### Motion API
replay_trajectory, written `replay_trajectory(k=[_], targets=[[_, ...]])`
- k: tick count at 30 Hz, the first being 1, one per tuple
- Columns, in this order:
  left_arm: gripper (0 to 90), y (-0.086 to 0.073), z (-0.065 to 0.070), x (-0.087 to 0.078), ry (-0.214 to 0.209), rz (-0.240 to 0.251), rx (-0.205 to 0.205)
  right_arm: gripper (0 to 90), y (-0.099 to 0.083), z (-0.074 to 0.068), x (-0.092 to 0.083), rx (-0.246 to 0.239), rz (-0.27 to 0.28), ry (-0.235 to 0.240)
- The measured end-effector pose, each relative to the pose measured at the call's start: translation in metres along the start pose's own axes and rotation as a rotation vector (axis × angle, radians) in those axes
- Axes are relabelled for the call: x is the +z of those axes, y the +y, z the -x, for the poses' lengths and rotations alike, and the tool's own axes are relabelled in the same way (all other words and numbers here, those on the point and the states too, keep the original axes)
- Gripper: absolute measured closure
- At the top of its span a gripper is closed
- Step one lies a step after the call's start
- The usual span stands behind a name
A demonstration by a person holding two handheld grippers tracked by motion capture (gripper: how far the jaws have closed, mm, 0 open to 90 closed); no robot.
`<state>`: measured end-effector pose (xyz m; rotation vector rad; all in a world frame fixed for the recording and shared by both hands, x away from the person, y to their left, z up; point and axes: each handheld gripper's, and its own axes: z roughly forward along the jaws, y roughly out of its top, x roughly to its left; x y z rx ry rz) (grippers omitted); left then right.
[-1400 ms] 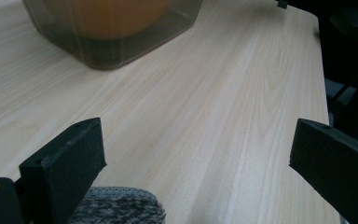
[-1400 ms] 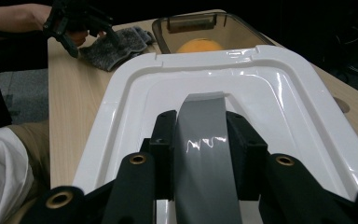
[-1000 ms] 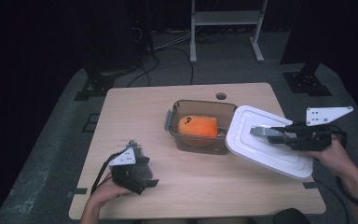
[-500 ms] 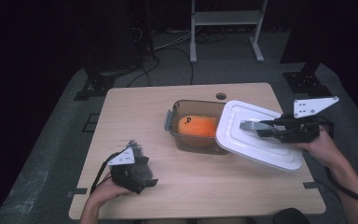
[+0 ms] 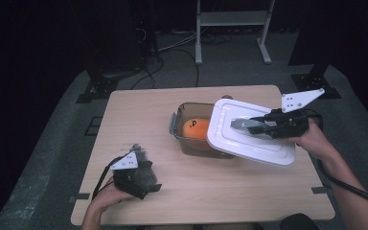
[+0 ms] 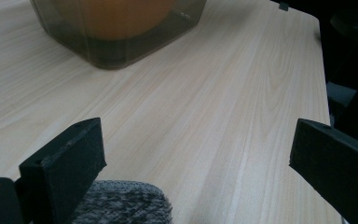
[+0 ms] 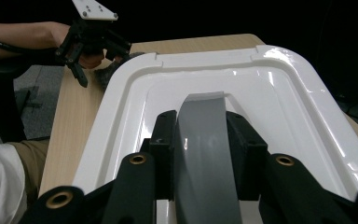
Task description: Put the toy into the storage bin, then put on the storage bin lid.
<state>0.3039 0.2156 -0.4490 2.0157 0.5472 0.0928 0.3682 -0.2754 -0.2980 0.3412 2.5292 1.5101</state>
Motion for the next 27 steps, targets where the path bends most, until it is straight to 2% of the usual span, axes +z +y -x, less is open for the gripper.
replay_trajectory(k=[11,16,27], targets=[[2.3,-0.001,0.001,-0.001,-0.001,-0.005,0.008,65.9,0.019,0.008,0.025,-0.03,0.012,0.046],[2.3,-0.001,-0.001,-0.002,-0.001,0.004,0.0,66.0,0.024,0.014,0.034,-0.034,0.016,0.061],[2.3,-0.001,-0.001,-0.002,0.001,0.001,0.009,66.0,0.034,0.025,0.052,-0.034,0.02,0.081]])
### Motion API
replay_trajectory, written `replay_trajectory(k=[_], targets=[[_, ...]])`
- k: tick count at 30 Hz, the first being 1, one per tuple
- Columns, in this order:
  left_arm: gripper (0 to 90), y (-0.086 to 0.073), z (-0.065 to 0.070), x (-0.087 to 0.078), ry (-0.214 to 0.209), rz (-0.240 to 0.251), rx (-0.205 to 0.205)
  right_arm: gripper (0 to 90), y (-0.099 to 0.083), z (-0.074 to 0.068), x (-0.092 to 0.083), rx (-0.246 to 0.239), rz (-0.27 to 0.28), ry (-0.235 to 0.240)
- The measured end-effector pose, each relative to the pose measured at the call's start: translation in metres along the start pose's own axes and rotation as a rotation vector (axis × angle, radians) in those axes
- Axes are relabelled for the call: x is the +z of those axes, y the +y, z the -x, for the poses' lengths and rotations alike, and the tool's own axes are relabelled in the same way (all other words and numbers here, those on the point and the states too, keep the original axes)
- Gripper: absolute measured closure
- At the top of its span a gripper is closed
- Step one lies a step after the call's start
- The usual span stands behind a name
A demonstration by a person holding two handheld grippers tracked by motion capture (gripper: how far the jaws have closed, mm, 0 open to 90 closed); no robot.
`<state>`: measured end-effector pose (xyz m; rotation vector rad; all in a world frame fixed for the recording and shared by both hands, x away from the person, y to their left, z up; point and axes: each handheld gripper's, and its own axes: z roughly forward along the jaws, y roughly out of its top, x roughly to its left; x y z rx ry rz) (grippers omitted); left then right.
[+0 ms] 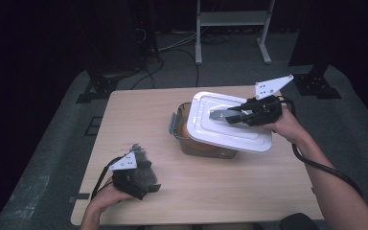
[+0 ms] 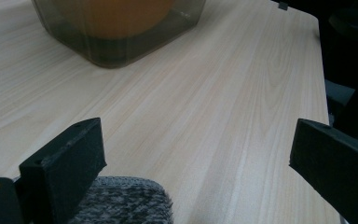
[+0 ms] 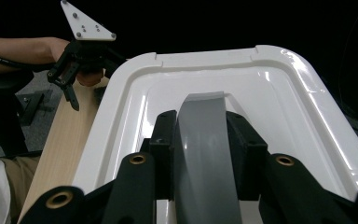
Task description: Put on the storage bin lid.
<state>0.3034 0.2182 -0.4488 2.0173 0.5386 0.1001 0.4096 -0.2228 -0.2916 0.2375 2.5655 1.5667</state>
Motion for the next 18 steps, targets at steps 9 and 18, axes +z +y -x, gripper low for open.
replay_trajectory(k=[9,18], targets=[[2.3,0.0,0.0,0.0,-0.006,0.001,0.002,66.0,0.005,0.009,0.012,0.004,-0.001,0.009],[2.3,0.0,0.0,0.0,-0.006,-0.001,0.003,66.0,0.006,0.019,0.023,0.008,-0.007,0.016]])
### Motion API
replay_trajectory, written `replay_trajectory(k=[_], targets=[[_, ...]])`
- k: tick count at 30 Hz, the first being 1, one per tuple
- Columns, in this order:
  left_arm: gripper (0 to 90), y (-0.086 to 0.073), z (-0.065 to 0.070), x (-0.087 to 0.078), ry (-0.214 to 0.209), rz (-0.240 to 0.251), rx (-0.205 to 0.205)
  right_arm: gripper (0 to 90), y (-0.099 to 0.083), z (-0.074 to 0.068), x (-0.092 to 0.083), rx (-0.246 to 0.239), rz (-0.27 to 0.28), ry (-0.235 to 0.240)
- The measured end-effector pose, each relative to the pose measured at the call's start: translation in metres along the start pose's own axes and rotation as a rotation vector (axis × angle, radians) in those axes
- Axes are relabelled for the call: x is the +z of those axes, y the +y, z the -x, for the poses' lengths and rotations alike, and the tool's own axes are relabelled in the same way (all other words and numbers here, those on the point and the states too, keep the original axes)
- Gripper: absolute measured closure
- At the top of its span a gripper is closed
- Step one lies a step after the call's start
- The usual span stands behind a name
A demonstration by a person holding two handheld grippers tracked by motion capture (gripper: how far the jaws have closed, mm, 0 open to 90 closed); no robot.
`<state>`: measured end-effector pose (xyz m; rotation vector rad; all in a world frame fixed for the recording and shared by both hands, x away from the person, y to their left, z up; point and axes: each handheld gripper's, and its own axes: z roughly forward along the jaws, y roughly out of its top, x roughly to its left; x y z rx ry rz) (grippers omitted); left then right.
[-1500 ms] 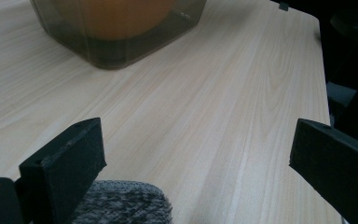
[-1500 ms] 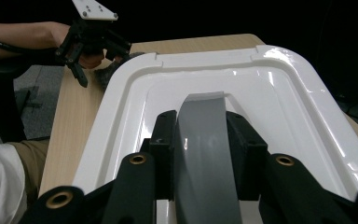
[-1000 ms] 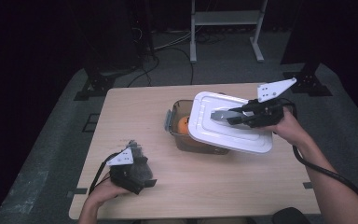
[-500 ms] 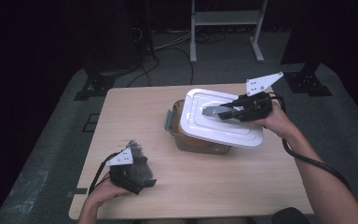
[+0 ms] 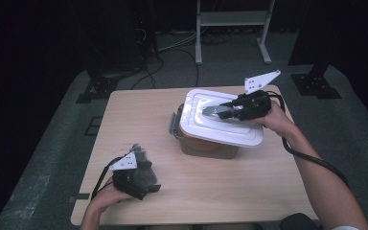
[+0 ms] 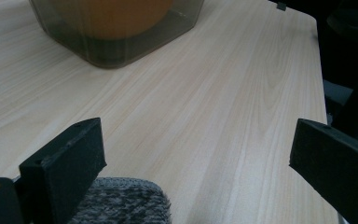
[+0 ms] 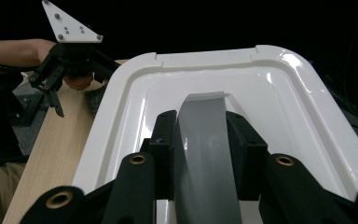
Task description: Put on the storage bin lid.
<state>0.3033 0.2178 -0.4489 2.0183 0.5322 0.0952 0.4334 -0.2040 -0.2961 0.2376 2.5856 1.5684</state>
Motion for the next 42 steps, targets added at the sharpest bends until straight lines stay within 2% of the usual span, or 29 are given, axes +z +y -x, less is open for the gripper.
replay_trajectory(k=[15,32,42], targets=[[2.3,-0.002,-0.001,-0.003,0.005,0.006,-0.011,66.0,-0.002,0.023,0.03,0.01,-0.039,0.038],[2.3,-0.003,-0.001,-0.006,0.005,0.01,-0.015,65.9,-0.012,0.033,0.054,0.023,-0.083,0.075],[2.3,-0.003,-0.001,-0.005,0.002,0.005,-0.017,65.9,-0.02,0.038,0.06,0.031,-0.112,0.077]])
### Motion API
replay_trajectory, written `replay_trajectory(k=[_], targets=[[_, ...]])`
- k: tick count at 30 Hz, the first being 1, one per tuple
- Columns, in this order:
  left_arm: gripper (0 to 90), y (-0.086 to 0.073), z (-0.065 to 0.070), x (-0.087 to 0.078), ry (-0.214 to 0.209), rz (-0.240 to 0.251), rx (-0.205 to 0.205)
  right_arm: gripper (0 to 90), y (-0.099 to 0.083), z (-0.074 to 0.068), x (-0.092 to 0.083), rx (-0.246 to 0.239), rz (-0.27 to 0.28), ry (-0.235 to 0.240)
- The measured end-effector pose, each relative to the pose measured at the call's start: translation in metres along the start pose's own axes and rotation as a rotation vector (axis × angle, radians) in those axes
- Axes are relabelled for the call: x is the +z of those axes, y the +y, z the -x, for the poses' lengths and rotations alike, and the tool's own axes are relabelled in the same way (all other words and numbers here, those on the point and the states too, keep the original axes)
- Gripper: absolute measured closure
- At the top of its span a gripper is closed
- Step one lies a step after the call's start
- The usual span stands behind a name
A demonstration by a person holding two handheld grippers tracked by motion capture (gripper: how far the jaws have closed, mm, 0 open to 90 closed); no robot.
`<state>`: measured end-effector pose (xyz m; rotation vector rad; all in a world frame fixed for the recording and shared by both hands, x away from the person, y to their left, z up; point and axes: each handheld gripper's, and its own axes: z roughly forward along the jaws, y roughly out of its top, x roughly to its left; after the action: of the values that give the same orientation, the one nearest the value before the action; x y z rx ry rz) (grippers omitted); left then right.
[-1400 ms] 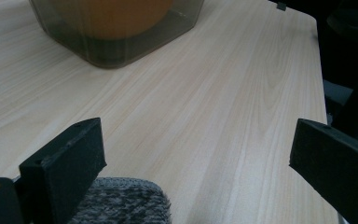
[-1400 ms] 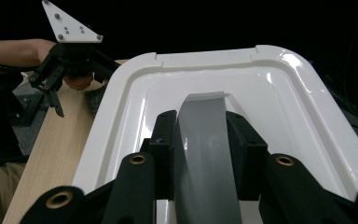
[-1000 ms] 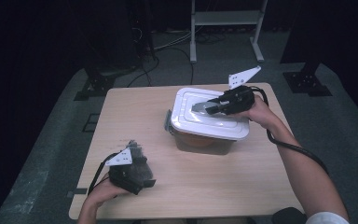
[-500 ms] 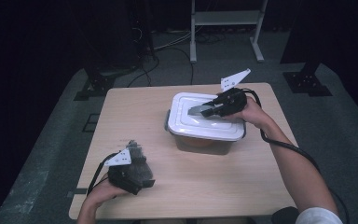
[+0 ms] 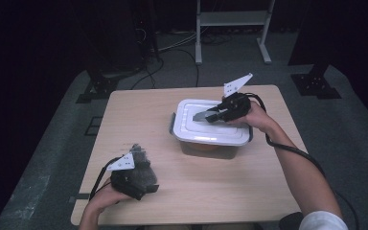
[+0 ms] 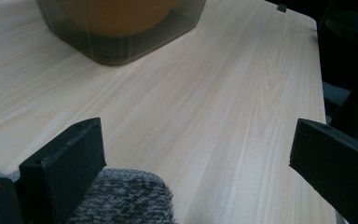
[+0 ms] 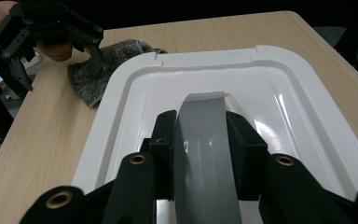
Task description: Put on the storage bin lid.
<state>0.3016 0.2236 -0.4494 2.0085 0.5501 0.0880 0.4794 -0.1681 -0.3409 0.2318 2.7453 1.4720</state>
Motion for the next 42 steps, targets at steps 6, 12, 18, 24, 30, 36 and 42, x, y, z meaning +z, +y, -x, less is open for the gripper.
replay_trajectory(k=[6,12,18,24,30,36,42], targets=[[2.3,0.0,0.0,0.0,-0.001,-0.002,0.0,65.8,-0.002,0.002,0.003,0.007,-0.008,0.004],[2.3,0.0,0.0,-0.001,-0.001,0.0,0.001,65.8,-0.003,0.003,0.005,0.009,-0.016,0.008],[2.2,0.0,0.0,-0.001,-0.001,-0.001,0.001,65.5,-0.003,0.002,0.005,0.009,-0.016,0.006],[2.3,0.0,0.0,0.0,-0.002,0.0,0.001,61.9,-0.002,0.001,0.004,0.01,-0.015,0.003],[2.3,0.0,0.001,0.0,-0.002,0.001,0.0,58.1,0.001,-0.001,0.0,0.005,-0.003,0.001],[2.2,0.001,0.002,0.001,-0.005,0.002,0.004,53.2,0.003,-0.004,-0.006,0.005,-0.007,-0.014],[2.3,0.002,0.002,0.002,-0.009,-0.001,0.005,49.4,0.004,-0.005,-0.015,0.014,0.015,-0.028]])
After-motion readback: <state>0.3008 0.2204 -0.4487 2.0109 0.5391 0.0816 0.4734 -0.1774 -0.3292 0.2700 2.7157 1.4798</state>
